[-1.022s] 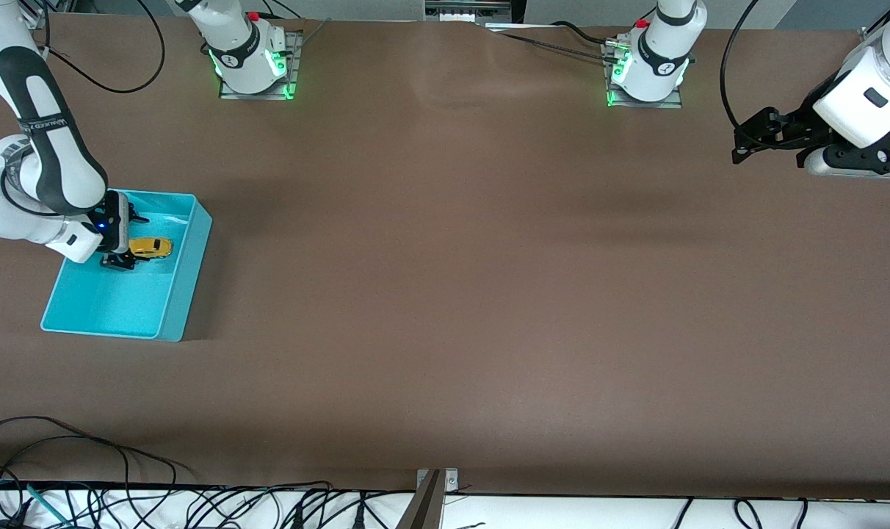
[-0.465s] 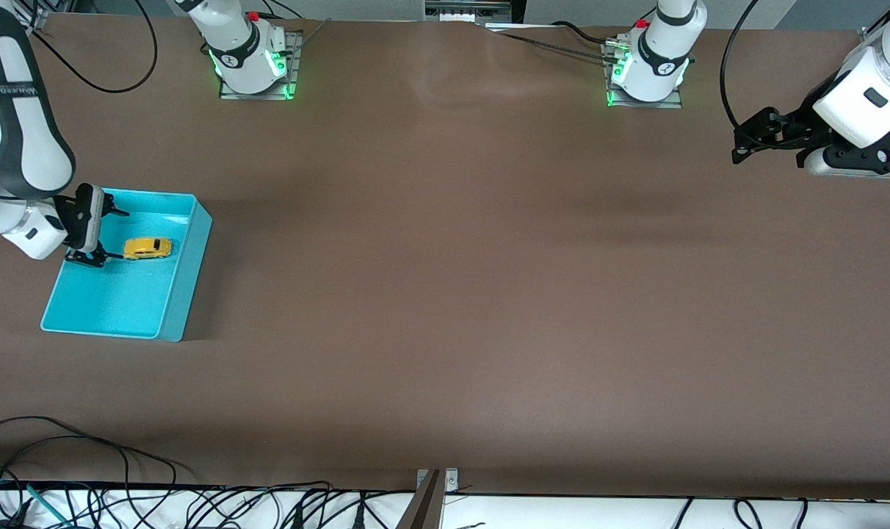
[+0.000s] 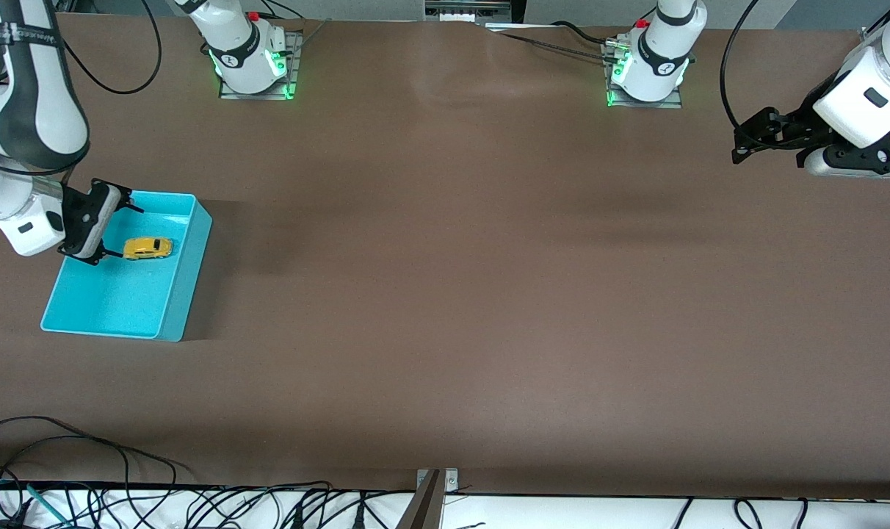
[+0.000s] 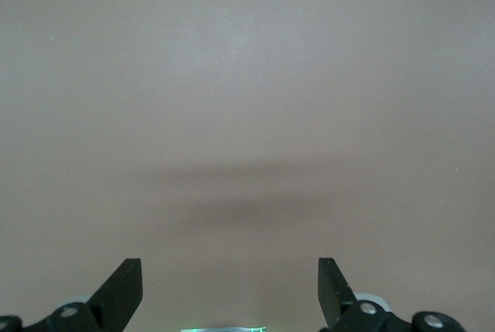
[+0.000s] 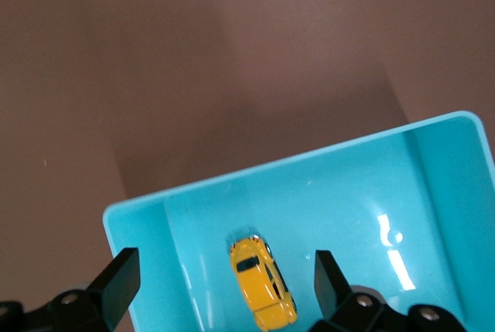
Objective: Wind up and store yellow beetle car
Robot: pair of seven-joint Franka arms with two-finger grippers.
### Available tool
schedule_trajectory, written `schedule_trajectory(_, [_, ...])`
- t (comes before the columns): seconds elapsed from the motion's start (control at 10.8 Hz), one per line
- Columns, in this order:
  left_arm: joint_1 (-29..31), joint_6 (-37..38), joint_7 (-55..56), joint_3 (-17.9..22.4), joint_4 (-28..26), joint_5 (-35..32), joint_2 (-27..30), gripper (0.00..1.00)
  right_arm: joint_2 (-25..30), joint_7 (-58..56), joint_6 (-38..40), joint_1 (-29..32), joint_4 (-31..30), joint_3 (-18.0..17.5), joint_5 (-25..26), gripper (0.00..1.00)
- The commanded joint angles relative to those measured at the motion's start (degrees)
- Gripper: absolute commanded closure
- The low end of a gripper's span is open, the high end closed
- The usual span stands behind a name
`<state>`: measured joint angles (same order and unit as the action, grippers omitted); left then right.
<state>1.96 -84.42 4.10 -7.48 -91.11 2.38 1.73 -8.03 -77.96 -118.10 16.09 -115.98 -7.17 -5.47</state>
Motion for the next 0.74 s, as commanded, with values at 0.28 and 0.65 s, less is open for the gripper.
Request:
schedule_trajectory(0.28, [0.15, 1.37, 0.65, -0.17, 2.07, 0.08, -0.94, 0.0, 5.83, 31.5, 4.62, -6.07, 4.08, 0.49, -0.95, 0.0])
schedule_trajectory(0.65, [0.15, 1.37, 0.65, -0.08, 2.07, -0.01, -0.94, 0.0, 5.74, 54.16, 12.26, -10.54, 13.39, 0.31, 0.1, 0.0])
